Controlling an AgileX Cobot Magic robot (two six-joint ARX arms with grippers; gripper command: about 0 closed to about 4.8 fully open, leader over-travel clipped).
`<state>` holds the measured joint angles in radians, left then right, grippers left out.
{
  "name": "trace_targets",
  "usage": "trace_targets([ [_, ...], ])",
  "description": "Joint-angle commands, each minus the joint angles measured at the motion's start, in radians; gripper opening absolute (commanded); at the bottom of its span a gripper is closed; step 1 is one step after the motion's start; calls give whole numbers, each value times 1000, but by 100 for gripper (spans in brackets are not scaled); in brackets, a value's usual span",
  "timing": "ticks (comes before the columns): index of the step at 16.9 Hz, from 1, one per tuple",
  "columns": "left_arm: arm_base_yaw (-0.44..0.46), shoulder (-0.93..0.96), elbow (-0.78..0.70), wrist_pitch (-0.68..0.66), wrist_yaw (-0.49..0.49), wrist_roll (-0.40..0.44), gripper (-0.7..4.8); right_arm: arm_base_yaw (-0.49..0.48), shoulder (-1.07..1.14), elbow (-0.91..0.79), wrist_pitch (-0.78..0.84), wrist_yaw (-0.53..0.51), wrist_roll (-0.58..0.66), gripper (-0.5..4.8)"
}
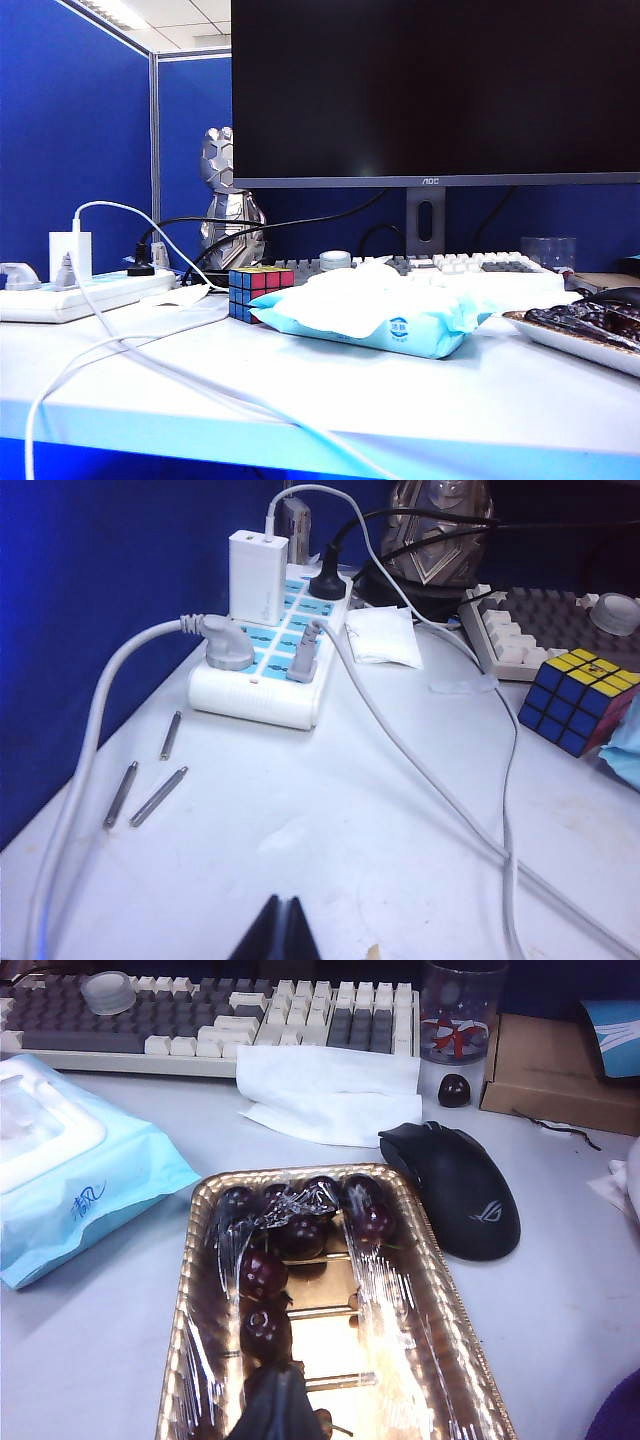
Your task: Pull out a wet wipe from the sky blue wet wipes packet and place it on the table.
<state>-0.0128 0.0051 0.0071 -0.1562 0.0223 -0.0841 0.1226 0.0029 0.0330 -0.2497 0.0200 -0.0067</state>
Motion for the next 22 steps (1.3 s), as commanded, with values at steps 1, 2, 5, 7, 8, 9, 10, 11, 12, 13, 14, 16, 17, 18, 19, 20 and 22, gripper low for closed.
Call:
trace_targets([
  [1, 2, -3, -2, -6, 0, -2, -1, 1, 0, 1, 0, 4, 6, 3],
  [2, 2, -3, -2, -6, 0, -2, -1, 1, 0, 1, 0, 4, 6, 3],
  [5, 2, -3, -2, -6, 0, -2, -1, 1, 0, 1, 0, 4, 6, 3],
  [7, 2, -3, -2, -6, 0, -2, -1, 1, 0, 1, 21, 4, 53, -1],
  [8, 2, -3, -2, -6, 0, -2, -1, 1, 0, 3, 77, 4, 95, 0],
  [9, 2, -3, -2, -6, 0, -2, -1, 4, 0, 24, 121, 0, 101, -1],
  [10, 2, -3, -2, -6, 0, -2, -1, 10, 3, 82, 125, 1, 101, -1],
  [11, 2, -3, -2, -6, 0, -2, -1, 19, 21, 137, 122, 1, 101, -1],
  [12, 2, -3, -2, -6, 0, -2, -1, 26, 51, 175, 122, 1, 101, -1],
  [13, 2, -3, -2, -6, 0, -2, -1, 37, 104, 221, 122, 0, 101, -1],
  [14, 2, -3, -2, -6, 0, -2, -1, 50, 186, 276, 124, -5, 105, -1],
  [16, 2, -3, -2, -6, 0, -2, -1, 81, 440, 418, 130, -91, 119, -1],
  [17, 2, -3, -2, -6, 0, -2, -1, 95, 539, 471, 134, -124, 118, -1],
  [18, 2, -3, -2, -6, 0, -2, -1, 114, 652, 534, 139, -156, 119, -1],
  [19, 2, -3, -2, -6, 0, -2, -1, 145, 805, 618, 153, -195, 119, -1],
  [20, 2, -3, -2, -6, 0, -2, -1, 169, 908, 676, 154, -260, 161, -1],
  [22, 2, -3, -2, -6, 0, -2, -1, 176, 1087, 745, 211, -365, 168, -1],
])
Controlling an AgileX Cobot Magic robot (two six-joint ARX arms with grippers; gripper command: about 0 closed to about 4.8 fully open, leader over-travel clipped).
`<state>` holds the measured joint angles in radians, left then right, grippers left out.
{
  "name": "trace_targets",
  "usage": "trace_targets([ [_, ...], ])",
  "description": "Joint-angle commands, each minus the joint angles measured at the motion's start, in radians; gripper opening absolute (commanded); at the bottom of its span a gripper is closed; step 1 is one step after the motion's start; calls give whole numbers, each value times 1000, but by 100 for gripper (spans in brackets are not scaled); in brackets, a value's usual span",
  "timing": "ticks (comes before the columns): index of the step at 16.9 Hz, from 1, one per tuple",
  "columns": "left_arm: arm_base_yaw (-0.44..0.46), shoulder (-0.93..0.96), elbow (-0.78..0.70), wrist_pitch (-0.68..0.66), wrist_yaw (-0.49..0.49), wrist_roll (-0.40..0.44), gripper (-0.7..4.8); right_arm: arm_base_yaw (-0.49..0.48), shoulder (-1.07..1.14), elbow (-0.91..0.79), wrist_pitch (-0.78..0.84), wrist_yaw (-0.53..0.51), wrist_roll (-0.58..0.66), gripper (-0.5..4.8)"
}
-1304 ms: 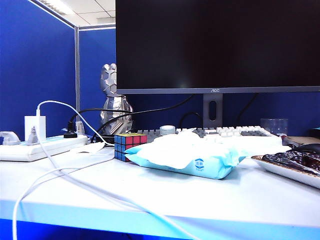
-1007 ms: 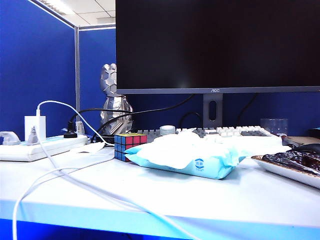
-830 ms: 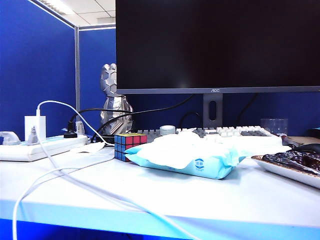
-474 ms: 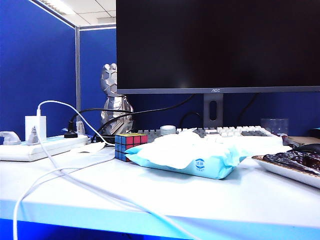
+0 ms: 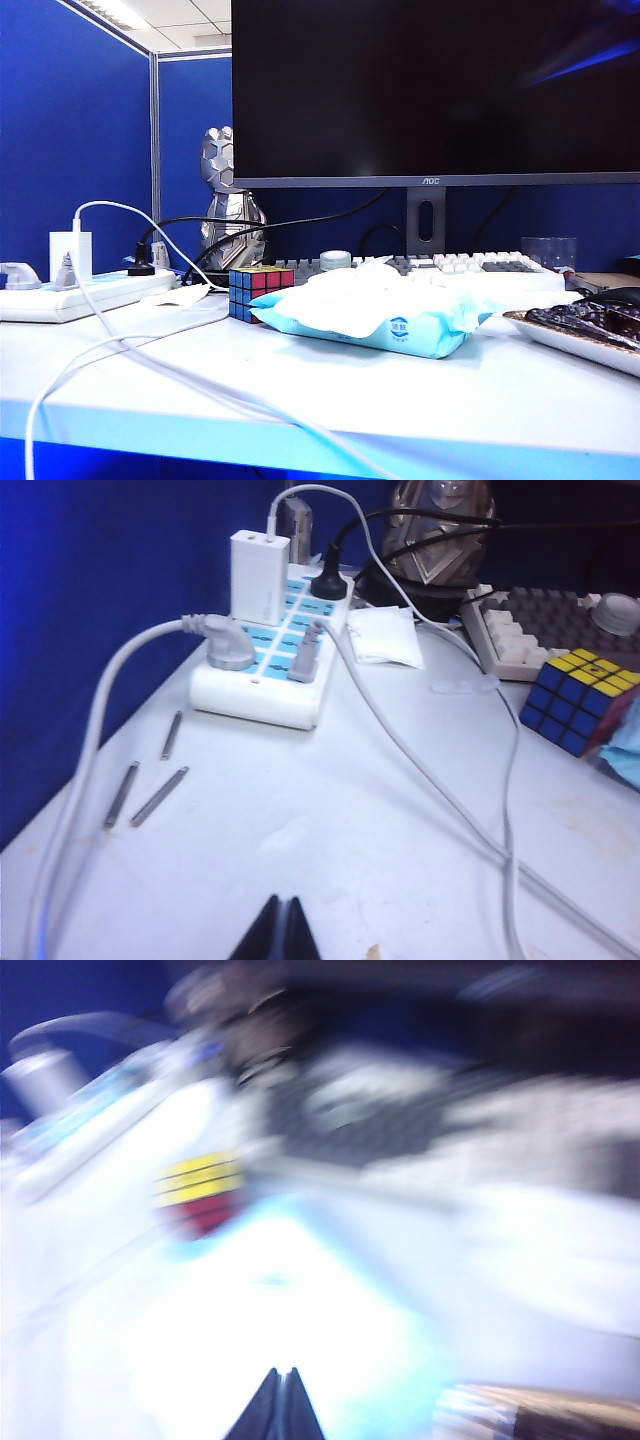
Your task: Pull out a wet wipe from the sky blue wet wipes packet and place it on the table.
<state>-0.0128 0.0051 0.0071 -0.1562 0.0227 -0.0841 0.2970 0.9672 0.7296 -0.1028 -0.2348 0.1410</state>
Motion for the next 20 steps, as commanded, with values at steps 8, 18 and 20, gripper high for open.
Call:
trace_targets([
  [8, 2, -3, -2, -6, 0, -2, -1, 19, 732, 267, 34, -187, -74, 267],
  [18, 2, -3, -2, -6, 0, -2, -1, 82, 768, 289, 138, -123, -201, 242],
  [20, 2, -3, -2, -6, 0, -2, -1, 82, 786, 292, 152, -122, -202, 242],
])
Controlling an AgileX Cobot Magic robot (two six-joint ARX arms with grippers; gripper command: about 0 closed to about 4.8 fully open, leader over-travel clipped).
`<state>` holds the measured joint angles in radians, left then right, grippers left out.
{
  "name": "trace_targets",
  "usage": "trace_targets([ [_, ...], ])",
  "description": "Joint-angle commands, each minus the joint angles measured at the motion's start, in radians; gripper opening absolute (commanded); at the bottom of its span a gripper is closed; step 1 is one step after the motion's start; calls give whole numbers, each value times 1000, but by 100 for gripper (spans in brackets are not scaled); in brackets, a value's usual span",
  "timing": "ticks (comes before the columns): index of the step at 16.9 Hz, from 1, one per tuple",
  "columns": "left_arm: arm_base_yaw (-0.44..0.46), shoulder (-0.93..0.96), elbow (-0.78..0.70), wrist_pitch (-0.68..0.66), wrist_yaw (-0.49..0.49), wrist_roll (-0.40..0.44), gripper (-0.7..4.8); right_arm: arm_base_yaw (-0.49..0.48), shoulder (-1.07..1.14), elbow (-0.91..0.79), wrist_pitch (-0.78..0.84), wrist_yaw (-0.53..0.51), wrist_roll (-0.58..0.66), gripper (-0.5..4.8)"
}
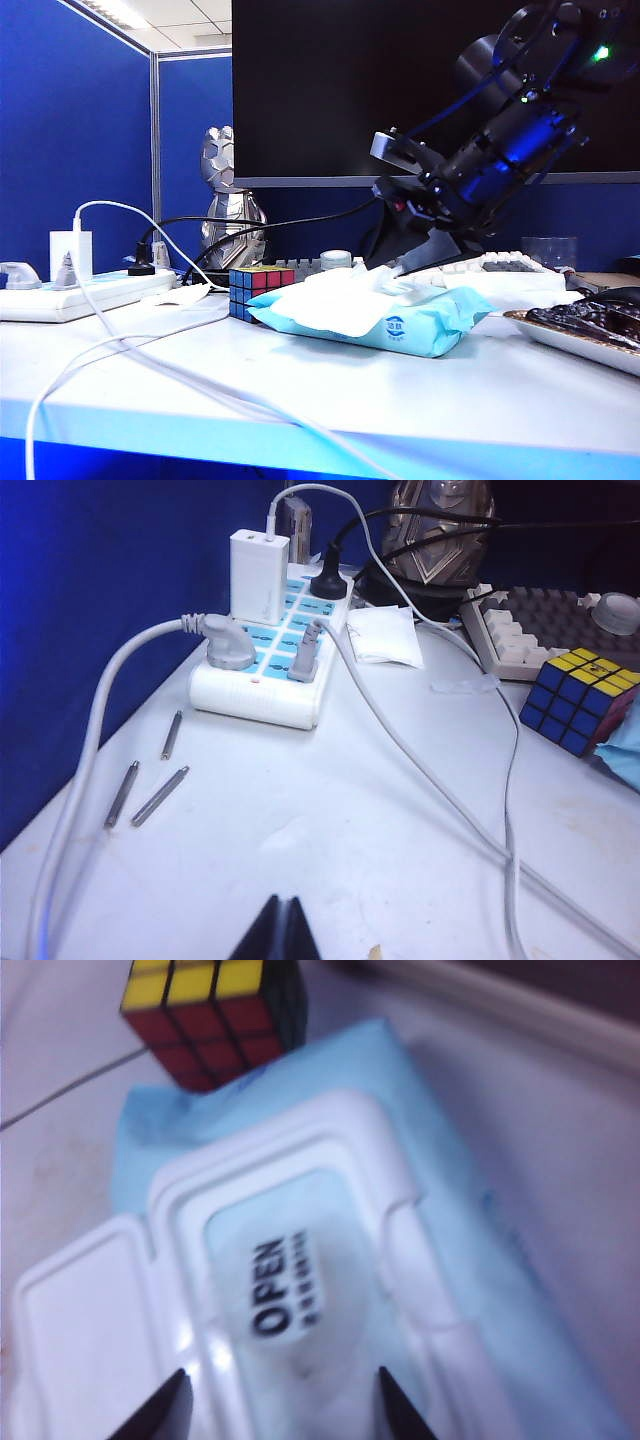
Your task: Pull out a wet wipe from the sky blue wet wipes packet and place it on the table.
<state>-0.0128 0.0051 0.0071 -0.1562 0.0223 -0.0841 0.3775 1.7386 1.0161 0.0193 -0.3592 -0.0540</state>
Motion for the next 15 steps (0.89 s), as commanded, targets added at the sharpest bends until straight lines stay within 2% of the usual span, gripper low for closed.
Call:
trace_targets([
  [1, 2, -3, -2, -6, 0, -2, -1, 2, 22, 6, 37, 2, -6, 242],
  [6, 2, -3, -2, -6, 0, -2, -1, 5, 89, 61, 41, 2, -6, 240],
  [7, 2, -3, -2, -6, 0, -2, -1, 9, 99, 77, 37, 3, -7, 207],
  [8, 2, -3, -2, -6, 0, -2, -1, 12, 110, 95, 25, 2, -7, 117],
  [10, 2, -3, -2, -6, 0, -2, -1, 13, 115, 105, 16, 2, -7, 15],
  [11, 2, -3, -2, -6, 0, -2, -1, 13, 115, 107, 14, 4, -7, -3],
  [15, 2, -3, -2, -6, 0, -2, -1, 12, 107, 149, 6, -2, -7, -2],
])
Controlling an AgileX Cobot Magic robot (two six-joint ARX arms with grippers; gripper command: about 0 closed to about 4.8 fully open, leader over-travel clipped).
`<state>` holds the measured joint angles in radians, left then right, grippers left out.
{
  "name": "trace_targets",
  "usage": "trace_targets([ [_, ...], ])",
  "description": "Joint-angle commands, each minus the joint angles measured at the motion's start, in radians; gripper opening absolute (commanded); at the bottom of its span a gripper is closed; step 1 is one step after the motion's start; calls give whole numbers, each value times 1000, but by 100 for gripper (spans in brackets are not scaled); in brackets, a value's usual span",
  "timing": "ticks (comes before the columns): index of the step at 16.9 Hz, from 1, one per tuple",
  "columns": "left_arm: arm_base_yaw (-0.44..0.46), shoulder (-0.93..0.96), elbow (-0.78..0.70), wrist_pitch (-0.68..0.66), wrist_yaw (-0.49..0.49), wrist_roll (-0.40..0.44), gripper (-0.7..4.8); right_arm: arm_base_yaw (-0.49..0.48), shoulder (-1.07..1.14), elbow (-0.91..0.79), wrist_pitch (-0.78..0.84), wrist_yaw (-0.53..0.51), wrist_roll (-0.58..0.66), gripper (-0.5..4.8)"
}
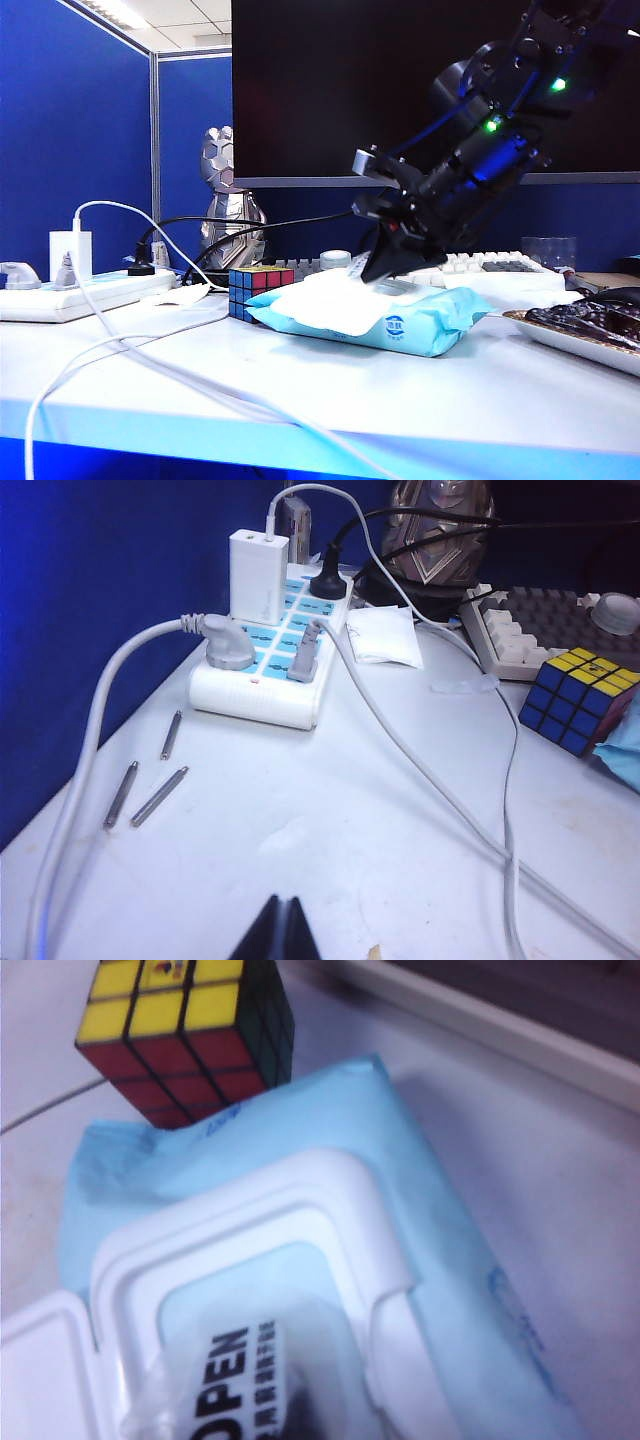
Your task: Pull out a wet wipe from the sky blue wet wipes packet and place it on the table.
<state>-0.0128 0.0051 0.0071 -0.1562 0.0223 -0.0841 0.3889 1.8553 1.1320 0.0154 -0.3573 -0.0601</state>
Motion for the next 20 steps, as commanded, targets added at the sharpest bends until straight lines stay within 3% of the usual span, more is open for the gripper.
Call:
trace_targets([
  [1, 2, -3, -2, -6, 0, -2, -1, 1, -15, 47, 7, -5, -1, -2],
  [6, 2, -3, -2, -6, 0, -2, -1, 1, -84, 160, -43, -10, -23, -2],
  [10, 2, -3, -2, -6, 0, -2, -1, 16, -124, 257, -75, -123, -21, -2],
  [14, 2, -3, -2, -6, 0, -2, -1, 95, -125, 311, -155, -318, -10, -2],
  [18, 2, -3, -2, -6, 0, -2, -1, 207, -105, 310, -209, -325, -23, -2],
  [20, 2, -3, -2, -6, 0, -2, -1, 239, -83, 310, -209, -279, -23, -2],
])
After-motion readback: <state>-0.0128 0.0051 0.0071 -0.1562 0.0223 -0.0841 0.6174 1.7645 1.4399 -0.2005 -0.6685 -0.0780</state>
